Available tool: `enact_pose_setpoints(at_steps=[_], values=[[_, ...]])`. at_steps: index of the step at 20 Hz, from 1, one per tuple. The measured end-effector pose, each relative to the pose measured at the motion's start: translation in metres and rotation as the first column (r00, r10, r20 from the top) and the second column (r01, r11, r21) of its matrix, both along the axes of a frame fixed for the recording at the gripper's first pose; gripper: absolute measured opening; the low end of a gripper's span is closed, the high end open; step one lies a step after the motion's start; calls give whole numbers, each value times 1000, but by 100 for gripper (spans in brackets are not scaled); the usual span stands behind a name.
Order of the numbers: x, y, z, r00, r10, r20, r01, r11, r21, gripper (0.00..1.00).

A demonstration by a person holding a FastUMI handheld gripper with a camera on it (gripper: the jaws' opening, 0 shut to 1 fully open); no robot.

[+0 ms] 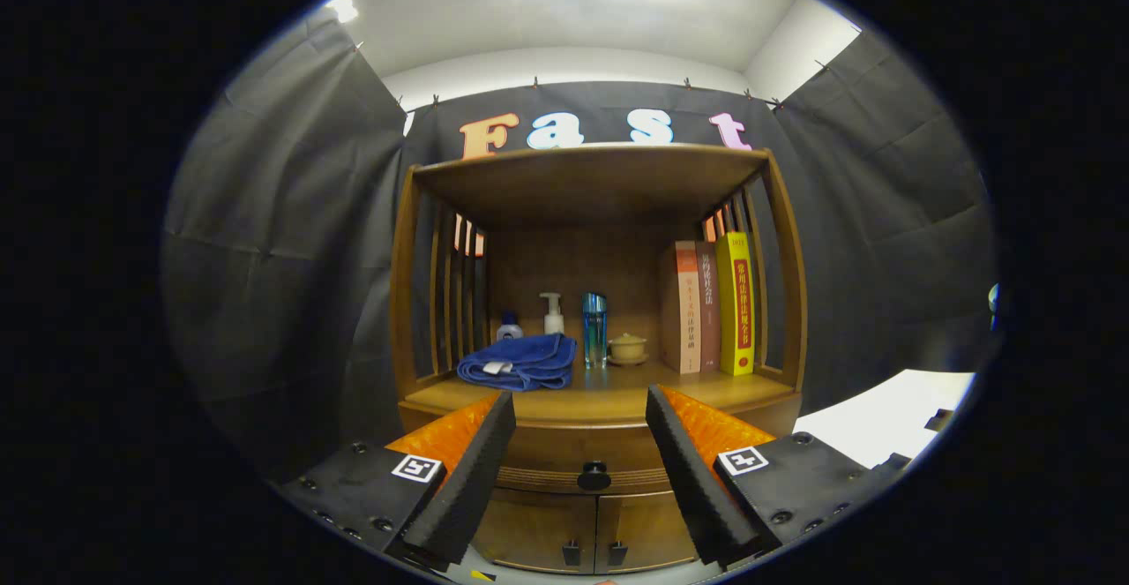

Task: Pull open the drawer, take out the items inside it, and place them on the countertop above the cabinet.

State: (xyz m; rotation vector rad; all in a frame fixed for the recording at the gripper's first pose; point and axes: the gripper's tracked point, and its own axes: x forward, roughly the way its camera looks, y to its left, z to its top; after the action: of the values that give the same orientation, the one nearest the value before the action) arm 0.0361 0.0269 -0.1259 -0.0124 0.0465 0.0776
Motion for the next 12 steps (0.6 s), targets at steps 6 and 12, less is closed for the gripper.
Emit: enact_pose_setpoints(at_steps=[6,12], values=[[36,3,-111,993,33,-114,-28,998,47,98],[61,-9,-189,975,-5,-222,4,1000,-2,99]])
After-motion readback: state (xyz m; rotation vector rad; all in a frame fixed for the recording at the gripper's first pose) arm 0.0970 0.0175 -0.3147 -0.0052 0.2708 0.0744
